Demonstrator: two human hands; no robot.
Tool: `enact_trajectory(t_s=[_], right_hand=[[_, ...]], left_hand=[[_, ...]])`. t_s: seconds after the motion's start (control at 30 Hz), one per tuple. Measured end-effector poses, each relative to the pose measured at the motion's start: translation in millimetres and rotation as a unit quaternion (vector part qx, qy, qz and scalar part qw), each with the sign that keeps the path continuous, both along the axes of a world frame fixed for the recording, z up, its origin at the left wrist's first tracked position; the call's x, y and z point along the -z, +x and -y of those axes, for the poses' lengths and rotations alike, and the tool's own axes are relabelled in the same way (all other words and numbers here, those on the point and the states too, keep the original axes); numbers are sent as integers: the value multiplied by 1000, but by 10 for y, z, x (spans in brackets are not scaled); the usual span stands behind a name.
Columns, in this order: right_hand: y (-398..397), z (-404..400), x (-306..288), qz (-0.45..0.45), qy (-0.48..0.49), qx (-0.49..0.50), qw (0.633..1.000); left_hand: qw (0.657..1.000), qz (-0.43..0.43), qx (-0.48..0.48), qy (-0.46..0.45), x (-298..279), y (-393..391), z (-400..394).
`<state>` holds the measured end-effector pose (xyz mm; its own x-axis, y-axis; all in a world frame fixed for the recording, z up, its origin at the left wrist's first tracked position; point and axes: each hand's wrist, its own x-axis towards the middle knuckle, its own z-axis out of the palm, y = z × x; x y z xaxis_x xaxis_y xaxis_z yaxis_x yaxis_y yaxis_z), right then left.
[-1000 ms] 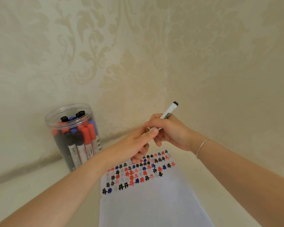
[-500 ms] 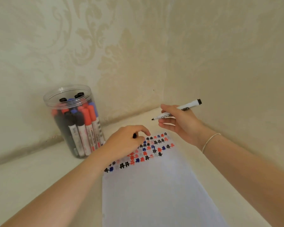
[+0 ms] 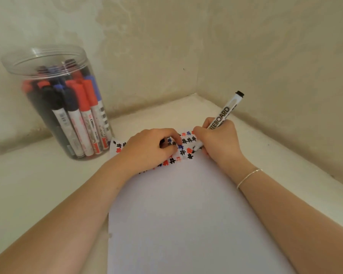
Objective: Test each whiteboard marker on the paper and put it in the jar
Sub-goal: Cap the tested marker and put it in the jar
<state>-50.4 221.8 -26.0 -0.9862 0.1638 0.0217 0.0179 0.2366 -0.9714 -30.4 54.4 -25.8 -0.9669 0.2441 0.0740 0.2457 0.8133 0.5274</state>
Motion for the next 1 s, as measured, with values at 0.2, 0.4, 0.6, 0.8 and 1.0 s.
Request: enact_trajectory(t_s=[0.2,0.4,0.6,0.8,1.0], right_hand=[[-14,6,7,-28,30,29,999],[2,1,4,-45,53,23,997],[24,23,8,-64,93,8,994],[8,-19,0,-49,61,13,997],[44,28,11,-62,100,-8,993]], left_hand=[[999,10,34,-27,-69,36,4],[991,24,54,-121,-180,112,-49],[988,14,61,-142,-182,116,-55],[988,24,57,-144,-185,111,-61],[988,26,54,-145,-177,107,-57]])
